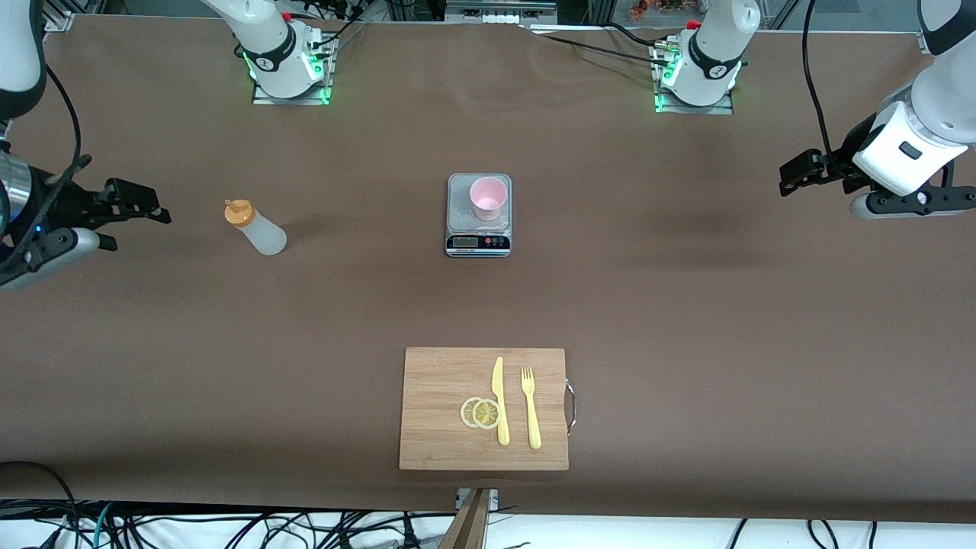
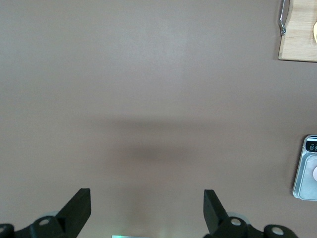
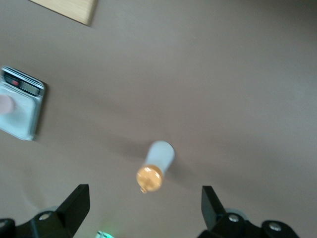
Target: Add sauce to pink cup with both arms
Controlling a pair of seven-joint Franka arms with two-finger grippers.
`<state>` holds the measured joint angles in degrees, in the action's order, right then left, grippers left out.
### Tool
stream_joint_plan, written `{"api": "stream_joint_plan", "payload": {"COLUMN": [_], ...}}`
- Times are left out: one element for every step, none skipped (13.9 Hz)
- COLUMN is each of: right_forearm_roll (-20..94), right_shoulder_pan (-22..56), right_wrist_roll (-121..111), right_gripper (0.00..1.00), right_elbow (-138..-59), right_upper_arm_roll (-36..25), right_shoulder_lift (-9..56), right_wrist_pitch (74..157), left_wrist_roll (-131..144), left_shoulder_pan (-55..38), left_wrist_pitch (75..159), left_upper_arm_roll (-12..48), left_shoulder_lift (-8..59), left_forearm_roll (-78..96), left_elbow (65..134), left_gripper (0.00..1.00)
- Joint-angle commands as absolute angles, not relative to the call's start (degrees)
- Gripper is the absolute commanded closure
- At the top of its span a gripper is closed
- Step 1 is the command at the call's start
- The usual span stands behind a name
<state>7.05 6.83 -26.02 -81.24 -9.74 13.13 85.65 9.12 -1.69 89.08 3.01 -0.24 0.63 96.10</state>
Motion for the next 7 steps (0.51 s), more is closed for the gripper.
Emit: {"api": "stream_joint_plan", "payload": {"right_forearm_roll": [1.5, 1.1, 1.0, 1.0, 1.0, 0.9, 0.9], "right_shoulder_pan": [6.2, 5.5, 4.4, 3.3, 2.7, 2.7, 2.6], "right_wrist_roll": [-25.5, -25.4, -25.1, -25.0, -25.0, -24.9, -24.7], "right_gripper": [0.0, 0.0, 0.0, 0.0, 0.0, 0.0, 0.0], "right_elbow": [-84.9, -85.3, -85.8, -85.9, -86.0, -86.2, -87.2], "right_upper_arm_roll": [-9.0, -9.0, -9.0, -9.0, -9.0, -9.0, -9.0], "right_shoulder_lift": [10.4, 9.7, 9.1, 8.9, 7.7, 7.0, 6.1], "right_wrist_pitch": [87.1, 87.2, 87.8, 88.0, 88.3, 89.3, 89.3], "left_wrist_roll": [8.7, 8.7, 8.7, 8.7, 8.7, 8.7, 8.7], "left_shoulder_pan": [-1.5, -1.4, -1.5, -1.4, -1.4, -1.4, -1.4], "left_wrist_pitch": [88.9, 88.9, 88.9, 88.9, 88.9, 88.9, 88.9], "left_upper_arm_roll": [3.1, 3.1, 3.1, 3.1, 3.1, 3.1, 3.1], "left_shoulder_lift": [-0.3, -0.3, -0.3, -0.3, -0.3, -0.3, -0.3], "left_forearm_roll": [1.2, 1.2, 1.2, 1.2, 1.2, 1.2, 1.2], "left_elbow": [95.9, 95.9, 95.9, 95.9, 95.9, 95.9, 95.9], "left_gripper": [0.0, 0.0, 0.0, 0.0, 0.0, 0.0, 0.0]}}
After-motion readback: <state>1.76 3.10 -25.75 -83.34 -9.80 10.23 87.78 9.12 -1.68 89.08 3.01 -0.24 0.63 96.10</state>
